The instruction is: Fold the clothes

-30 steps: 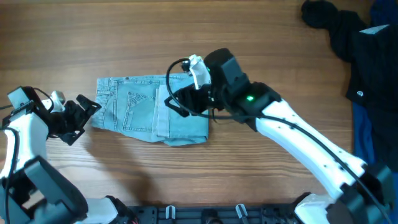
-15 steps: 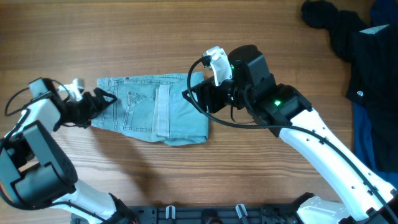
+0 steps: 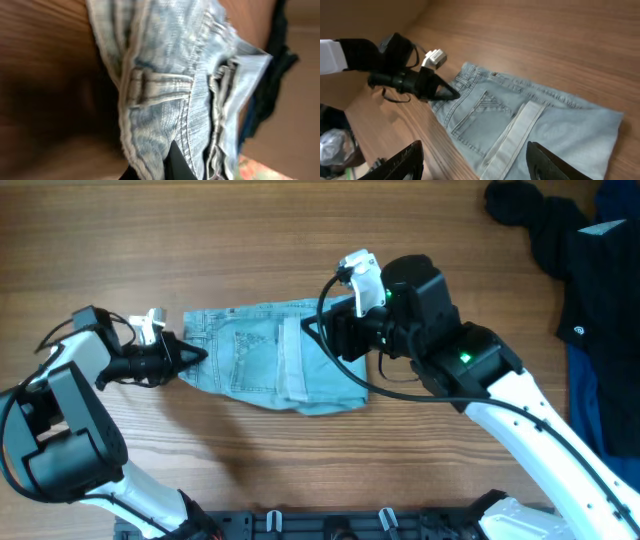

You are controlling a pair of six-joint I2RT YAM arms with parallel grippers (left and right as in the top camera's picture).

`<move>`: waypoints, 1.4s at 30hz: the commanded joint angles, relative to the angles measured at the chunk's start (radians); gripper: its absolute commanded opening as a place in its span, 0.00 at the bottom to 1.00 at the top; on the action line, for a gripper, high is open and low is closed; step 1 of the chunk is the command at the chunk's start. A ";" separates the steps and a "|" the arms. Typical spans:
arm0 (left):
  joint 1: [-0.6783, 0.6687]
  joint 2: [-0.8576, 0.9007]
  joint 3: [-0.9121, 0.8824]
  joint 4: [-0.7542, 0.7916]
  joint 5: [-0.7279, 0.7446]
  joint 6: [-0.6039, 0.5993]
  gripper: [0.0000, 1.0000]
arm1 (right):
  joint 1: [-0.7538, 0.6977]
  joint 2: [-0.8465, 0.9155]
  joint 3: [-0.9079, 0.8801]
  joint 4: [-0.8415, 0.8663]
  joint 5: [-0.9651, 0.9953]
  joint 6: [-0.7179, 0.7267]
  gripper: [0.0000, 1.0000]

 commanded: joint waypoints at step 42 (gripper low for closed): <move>-1.122 0.010 0.405 -0.151 -0.588 -0.739 0.33 | -0.271 -0.015 0.000 -0.221 0.230 0.165 0.78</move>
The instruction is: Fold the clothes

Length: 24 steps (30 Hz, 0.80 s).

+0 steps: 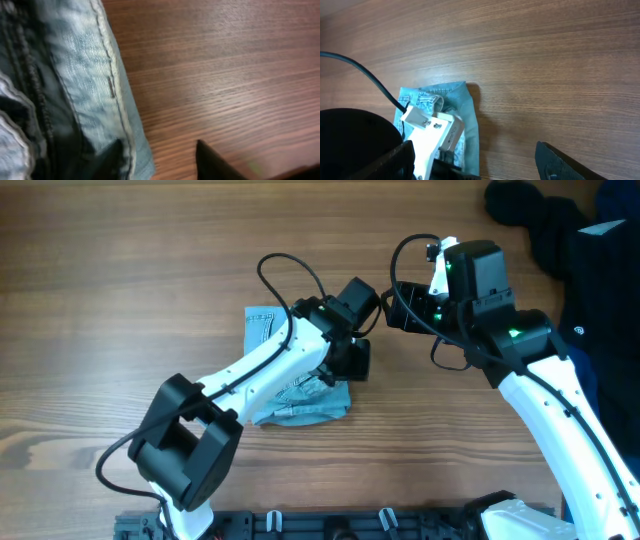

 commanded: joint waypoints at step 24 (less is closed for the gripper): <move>0.587 -0.206 0.010 -0.177 -0.072 0.123 0.07 | 0.301 0.446 0.000 -0.017 -0.387 -0.745 0.08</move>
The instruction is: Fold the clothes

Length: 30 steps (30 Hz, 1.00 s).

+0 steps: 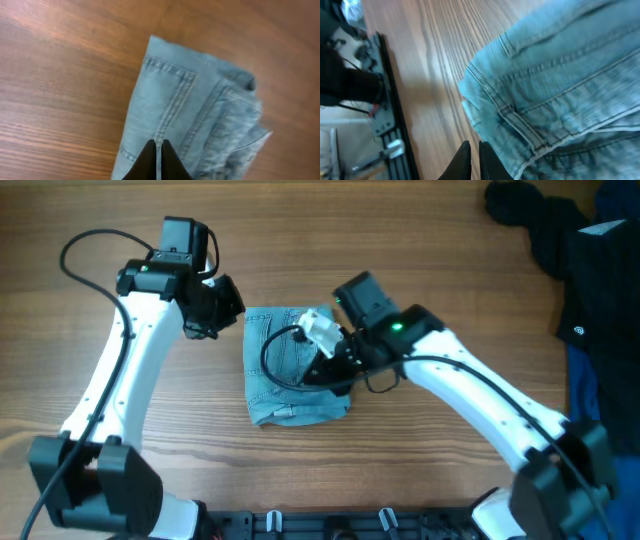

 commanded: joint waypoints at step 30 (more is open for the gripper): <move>-0.108 0.050 -0.386 0.299 0.137 -0.023 0.16 | -0.063 0.127 -0.002 0.293 0.212 0.744 0.06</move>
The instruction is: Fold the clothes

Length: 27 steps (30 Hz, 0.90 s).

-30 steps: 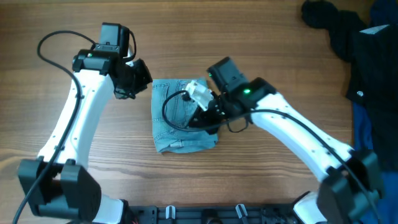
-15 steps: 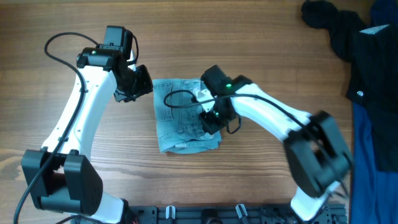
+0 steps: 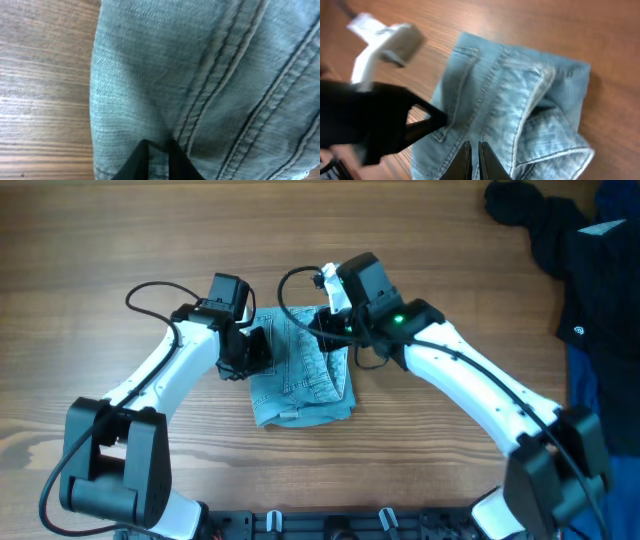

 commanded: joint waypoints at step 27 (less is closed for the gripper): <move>0.304 -0.110 -0.111 -0.067 0.302 0.071 1.00 | -0.073 -0.478 -0.001 -0.177 0.052 -0.175 0.86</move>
